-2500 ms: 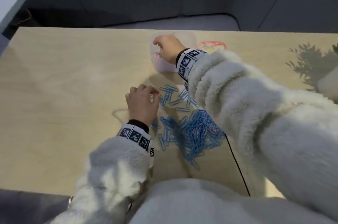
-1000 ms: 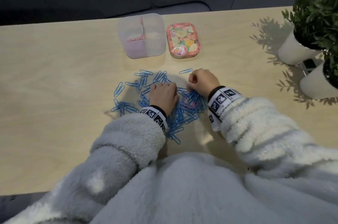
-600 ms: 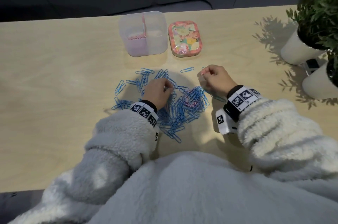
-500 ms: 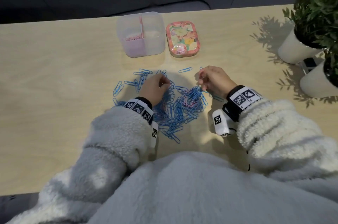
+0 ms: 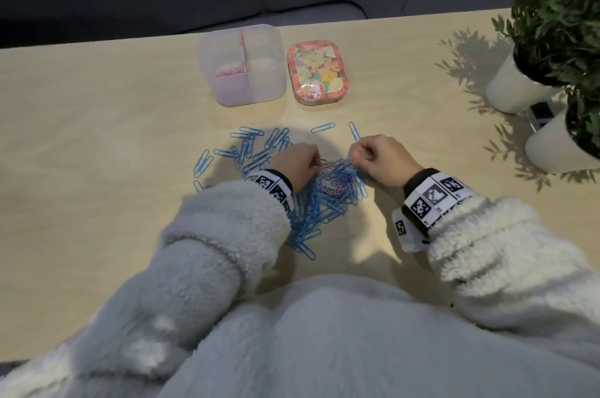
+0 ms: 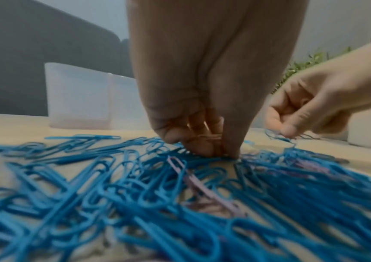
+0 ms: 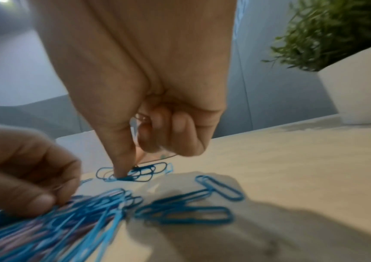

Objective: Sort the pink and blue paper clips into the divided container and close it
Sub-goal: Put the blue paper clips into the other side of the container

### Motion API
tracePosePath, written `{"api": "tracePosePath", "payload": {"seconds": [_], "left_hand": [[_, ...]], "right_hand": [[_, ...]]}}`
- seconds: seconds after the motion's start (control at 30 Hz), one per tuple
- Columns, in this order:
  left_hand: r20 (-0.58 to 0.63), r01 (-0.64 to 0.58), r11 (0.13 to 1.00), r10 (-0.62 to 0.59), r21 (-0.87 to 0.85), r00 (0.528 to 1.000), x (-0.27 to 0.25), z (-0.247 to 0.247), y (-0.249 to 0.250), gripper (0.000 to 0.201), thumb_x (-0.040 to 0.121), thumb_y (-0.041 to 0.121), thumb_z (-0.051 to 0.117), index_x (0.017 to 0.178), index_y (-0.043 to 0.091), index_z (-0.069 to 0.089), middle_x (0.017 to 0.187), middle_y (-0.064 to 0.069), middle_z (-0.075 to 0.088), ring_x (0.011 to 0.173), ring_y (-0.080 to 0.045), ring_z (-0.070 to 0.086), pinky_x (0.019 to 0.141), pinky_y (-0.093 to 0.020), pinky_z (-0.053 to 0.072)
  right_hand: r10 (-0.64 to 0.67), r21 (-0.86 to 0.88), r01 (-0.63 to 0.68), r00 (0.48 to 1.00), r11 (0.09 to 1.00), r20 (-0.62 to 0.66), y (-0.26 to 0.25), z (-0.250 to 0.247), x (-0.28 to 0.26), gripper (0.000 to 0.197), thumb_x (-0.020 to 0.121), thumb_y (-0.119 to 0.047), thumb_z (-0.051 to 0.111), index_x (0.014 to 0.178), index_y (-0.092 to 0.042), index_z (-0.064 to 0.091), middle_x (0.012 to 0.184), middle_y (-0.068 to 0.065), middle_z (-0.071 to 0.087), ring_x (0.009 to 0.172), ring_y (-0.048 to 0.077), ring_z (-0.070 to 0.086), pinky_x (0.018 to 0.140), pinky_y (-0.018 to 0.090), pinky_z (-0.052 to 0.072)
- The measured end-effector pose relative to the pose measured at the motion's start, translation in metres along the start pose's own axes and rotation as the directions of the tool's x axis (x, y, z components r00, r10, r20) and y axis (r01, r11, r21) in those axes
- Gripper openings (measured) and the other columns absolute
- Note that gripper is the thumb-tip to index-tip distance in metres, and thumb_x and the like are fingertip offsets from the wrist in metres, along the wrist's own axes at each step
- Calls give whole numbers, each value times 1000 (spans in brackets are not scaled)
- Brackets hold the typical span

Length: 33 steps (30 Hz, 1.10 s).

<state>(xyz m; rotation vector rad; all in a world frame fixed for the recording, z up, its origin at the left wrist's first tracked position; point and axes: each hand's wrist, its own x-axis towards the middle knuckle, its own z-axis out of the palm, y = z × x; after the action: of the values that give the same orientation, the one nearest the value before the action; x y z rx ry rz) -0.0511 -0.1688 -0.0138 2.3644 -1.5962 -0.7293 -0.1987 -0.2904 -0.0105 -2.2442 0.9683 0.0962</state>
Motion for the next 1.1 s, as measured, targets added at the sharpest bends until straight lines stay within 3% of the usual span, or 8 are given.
{"api": "tracePosePath", "payload": {"seconds": [0.17, 0.3, 0.47, 0.63, 0.77, 0.9, 1.0, 1.1], "left_hand": [[28, 19, 998, -17, -62, 999, 0, -9, -9, 14, 89, 14, 51, 99, 10, 60, 108, -8, 62, 99, -26, 59, 87, -36, 48], [-31, -51, 998, 50, -26, 998, 9, -5, 6, 19, 92, 21, 49, 105, 10, 59, 112, -9, 59, 102, -27, 56, 88, -37, 46], [17, -68, 994, 66, 85, 998, 15, 4, 13, 19, 90, 20, 54, 105, 9, 59, 113, -11, 58, 106, -29, 55, 89, -37, 44], [19, -18, 994, 20, -105, 1000, 11, -4, 6, 17, 91, 15, 50, 101, 4, 58, 109, -14, 61, 101, -28, 57, 89, -37, 45], [31, 88, 894, -82, -439, 996, 5, -20, -8, 16, 90, 9, 51, 104, 5, 58, 87, -5, 60, 77, -15, 54, 66, -19, 43], [222, 287, 765, -192, -576, 956, 5, -28, -6, 25, 90, 0, 34, 96, 9, 57, 66, -2, 50, 53, -9, 46, 41, -14, 36], [276, 272, 839, -152, -472, 949, 2, -25, 2, 18, 93, 13, 40, 85, 9, 55, 77, -9, 56, 60, -14, 53, 49, -19, 37], [180, 164, 972, -133, -169, 975, -1, -14, 5, 22, 93, 28, 46, 94, 8, 56, 92, -8, 58, 85, -24, 55, 71, -27, 40]], "right_hand": [[196, 388, -174, 980, 905, -19, 26, -8, 3, 25, 73, -1, 68, 60, -19, 57, 57, 9, 58, 46, 19, 50, 54, 29, 43], [186, 260, -167, 981, 951, -53, 22, -17, 7, 24, 71, -4, 70, 61, -21, 56, 60, 1, 57, 52, 11, 49, 58, 24, 40], [80, 142, -60, 987, 988, -137, 8, -9, 14, 18, 72, -11, 66, 65, -26, 59, 80, 7, 67, 74, 24, 58, 75, 31, 47], [-79, -70, 79, 997, 994, -4, -19, 7, 19, 9, 77, -24, 70, 86, -24, 69, 62, -11, 45, 63, 13, 47, 56, 27, 34], [-93, -196, 102, 994, 975, 53, -24, 12, 21, 10, 78, -24, 68, 86, -18, 67, 82, -1, 58, 88, 22, 57, 70, 28, 38], [-80, -211, 114, 983, 971, 164, -19, 13, 24, 8, 83, -17, 62, 88, -11, 65, 94, 7, 66, 92, 25, 59, 71, 26, 37], [-42, 107, 41, 999, 993, 2, -7, -4, 27, 9, 83, -6, 55, 77, -10, 59, 76, 4, 61, 70, 6, 60, 66, 23, 41], [158, 518, -63, 977, 853, -141, 11, -30, 19, 27, 88, 1, 47, 68, -17, 48, 63, 5, 48, 35, -4, 45, 40, 12, 34]]}}
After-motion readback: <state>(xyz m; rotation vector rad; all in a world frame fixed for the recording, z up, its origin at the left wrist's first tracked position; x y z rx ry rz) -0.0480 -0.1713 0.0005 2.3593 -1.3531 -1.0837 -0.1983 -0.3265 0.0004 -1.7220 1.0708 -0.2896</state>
